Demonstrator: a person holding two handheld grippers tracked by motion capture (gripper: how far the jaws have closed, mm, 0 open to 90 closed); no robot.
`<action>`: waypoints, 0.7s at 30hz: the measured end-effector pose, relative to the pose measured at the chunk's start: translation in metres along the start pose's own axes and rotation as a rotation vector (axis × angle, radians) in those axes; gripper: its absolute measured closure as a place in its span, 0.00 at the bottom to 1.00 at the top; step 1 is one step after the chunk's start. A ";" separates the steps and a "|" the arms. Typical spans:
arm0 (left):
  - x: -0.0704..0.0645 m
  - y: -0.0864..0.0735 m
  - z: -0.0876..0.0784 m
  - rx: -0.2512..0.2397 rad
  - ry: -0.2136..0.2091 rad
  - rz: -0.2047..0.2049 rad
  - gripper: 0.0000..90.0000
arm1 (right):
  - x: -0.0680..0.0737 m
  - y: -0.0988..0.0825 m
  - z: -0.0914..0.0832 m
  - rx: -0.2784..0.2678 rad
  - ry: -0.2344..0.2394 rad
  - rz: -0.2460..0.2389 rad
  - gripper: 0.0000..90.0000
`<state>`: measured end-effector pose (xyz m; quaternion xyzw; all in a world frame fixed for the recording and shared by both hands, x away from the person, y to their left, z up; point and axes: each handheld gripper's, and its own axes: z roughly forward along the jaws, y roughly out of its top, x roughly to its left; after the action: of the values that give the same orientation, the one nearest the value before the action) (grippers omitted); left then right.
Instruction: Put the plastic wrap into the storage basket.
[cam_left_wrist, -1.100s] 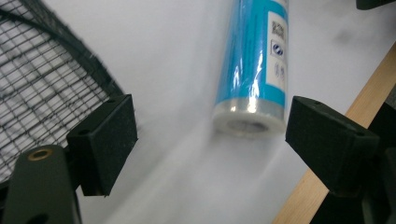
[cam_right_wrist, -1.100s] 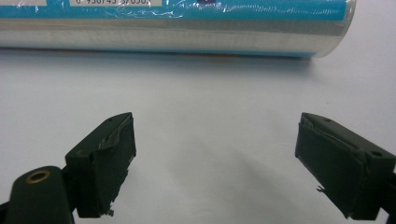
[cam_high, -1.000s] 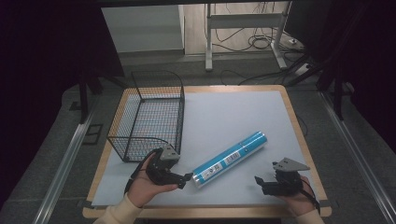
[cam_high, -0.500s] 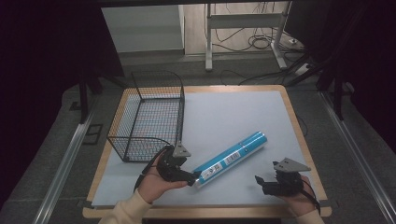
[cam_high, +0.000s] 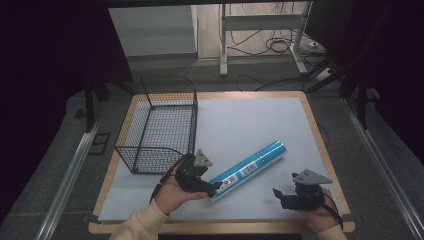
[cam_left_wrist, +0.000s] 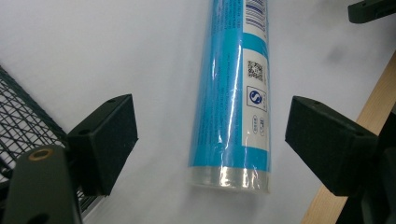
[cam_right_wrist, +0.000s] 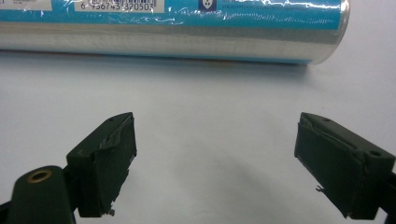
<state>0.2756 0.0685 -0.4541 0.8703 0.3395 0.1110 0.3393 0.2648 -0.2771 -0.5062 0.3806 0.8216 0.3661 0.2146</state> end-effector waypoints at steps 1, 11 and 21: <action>0.000 0.001 0.001 0.004 -0.001 0.004 0.18 | 0.000 0.000 0.000 0.000 0.000 0.000 0.14; -0.003 0.008 0.015 0.018 -0.008 0.018 0.18 | 0.000 0.000 0.000 0.004 0.000 -0.004 0.14; -0.006 0.016 0.021 0.026 -0.020 0.029 0.18 | 0.000 0.000 0.000 -0.001 -0.001 -0.006 0.14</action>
<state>0.2883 0.0450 -0.4594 0.8805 0.3249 0.1029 0.3296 0.2646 -0.2770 -0.5065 0.3783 0.8225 0.3656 0.2161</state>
